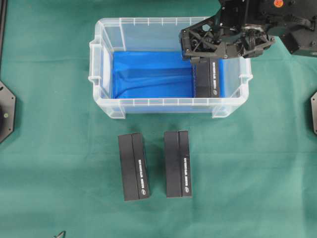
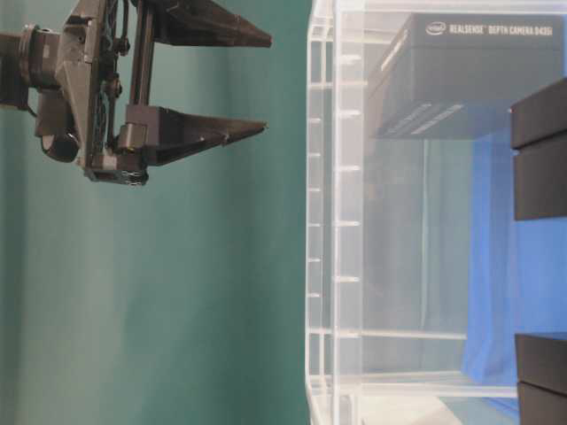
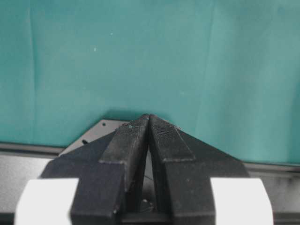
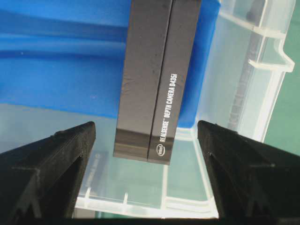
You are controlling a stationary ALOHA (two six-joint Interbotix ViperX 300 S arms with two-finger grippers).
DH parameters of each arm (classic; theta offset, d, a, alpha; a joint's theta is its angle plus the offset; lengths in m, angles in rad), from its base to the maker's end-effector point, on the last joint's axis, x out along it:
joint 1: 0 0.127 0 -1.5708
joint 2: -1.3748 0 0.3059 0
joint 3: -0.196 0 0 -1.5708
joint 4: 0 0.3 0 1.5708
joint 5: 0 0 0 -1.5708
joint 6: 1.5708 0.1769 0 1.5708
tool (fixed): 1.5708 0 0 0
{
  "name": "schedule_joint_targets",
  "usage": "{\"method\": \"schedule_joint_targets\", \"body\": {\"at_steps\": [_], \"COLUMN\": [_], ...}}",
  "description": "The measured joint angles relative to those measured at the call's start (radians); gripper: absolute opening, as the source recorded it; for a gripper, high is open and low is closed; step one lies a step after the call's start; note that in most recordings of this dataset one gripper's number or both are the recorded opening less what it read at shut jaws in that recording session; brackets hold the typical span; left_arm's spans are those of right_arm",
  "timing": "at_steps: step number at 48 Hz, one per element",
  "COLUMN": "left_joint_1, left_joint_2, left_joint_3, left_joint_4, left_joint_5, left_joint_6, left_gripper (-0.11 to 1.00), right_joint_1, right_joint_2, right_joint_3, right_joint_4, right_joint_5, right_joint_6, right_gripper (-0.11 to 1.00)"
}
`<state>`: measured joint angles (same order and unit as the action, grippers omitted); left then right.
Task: Take the box out of the case with the right arm.
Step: 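Move the open right gripper over the right black box in the bin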
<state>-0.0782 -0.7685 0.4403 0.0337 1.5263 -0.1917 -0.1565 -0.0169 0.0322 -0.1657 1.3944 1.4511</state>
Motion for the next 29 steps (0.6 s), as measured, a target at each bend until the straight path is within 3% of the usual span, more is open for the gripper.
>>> {"method": "schedule_joint_targets", "body": {"at_steps": [29], "left_joint_1": [0.000], "left_joint_2": [0.002], "left_joint_3": [0.000], "left_joint_4": [0.000], "left_joint_5": [0.000], "left_joint_6": [0.000], "left_gripper": [0.00], "right_joint_1": [0.002], "right_joint_2": [0.009], "right_joint_3": [0.000], "right_joint_4": [0.000], "right_joint_5": [0.000], "right_joint_6": [0.000], "right_gripper": [0.85]}}
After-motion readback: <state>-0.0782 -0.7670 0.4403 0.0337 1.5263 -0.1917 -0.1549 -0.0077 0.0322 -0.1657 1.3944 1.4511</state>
